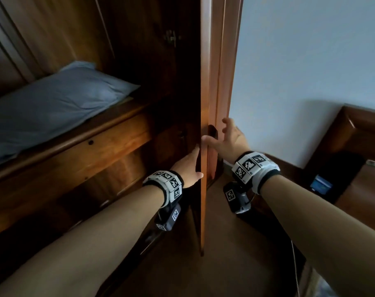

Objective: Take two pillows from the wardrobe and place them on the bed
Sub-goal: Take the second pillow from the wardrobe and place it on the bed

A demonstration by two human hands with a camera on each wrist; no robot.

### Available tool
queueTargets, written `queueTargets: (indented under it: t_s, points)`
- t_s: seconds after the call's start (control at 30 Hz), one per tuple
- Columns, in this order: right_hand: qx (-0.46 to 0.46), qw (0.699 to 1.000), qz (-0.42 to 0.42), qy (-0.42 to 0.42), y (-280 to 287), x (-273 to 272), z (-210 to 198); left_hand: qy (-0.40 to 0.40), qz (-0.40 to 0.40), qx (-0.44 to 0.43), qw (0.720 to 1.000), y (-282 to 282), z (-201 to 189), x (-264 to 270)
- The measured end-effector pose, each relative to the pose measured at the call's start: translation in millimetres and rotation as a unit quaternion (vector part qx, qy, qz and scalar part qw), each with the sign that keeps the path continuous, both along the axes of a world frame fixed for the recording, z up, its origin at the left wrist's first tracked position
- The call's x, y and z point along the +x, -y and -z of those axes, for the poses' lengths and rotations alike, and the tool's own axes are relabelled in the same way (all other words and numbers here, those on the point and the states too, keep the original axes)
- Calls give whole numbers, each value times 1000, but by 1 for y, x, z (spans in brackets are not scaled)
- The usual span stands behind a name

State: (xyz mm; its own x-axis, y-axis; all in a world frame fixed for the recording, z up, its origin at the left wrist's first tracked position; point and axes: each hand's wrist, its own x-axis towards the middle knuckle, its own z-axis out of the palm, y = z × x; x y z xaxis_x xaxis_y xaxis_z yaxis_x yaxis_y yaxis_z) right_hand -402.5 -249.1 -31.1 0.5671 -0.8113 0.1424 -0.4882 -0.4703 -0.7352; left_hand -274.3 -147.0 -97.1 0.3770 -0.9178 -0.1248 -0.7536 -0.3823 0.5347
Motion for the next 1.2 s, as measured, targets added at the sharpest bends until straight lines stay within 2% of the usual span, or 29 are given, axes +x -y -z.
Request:
queueTargets:
  t_s: [0.13,0.27,0.4,0.53,0.6,0.67,0.77,0.97,1.07,1.2]
  points:
    - [6,999,-15,-33,21,3,-11,-29,-12,9,999,14,7,-11]
    - [-30,996,-36,-71,37,-4,-4,-49,-4,0,999,34,12,-24]
    - [-19,995,-8,-93,58,-20,10,-47,21,10,999,64,11,-37]
    - [-21,993,26,-111,82,-40,4,-36,69,26,997,87,5,-45]
    - [-42,985,50,-158,89,-45,-3,-27,89,36,995,91,6,-43]
    - [-65,967,50,-241,87,-43,-10,-21,86,50,995,88,8,-34]
    - [-79,946,-11,-313,73,-24,-20,8,55,55,997,78,4,-5]
    - [-72,956,-78,-275,52,63,-36,65,-64,47,995,36,-33,99]
    - [-60,964,-107,-235,43,127,-38,89,-139,45,985,2,-50,173]
    - [-66,968,-148,-192,30,240,-35,136,-239,23,961,-50,-74,281]
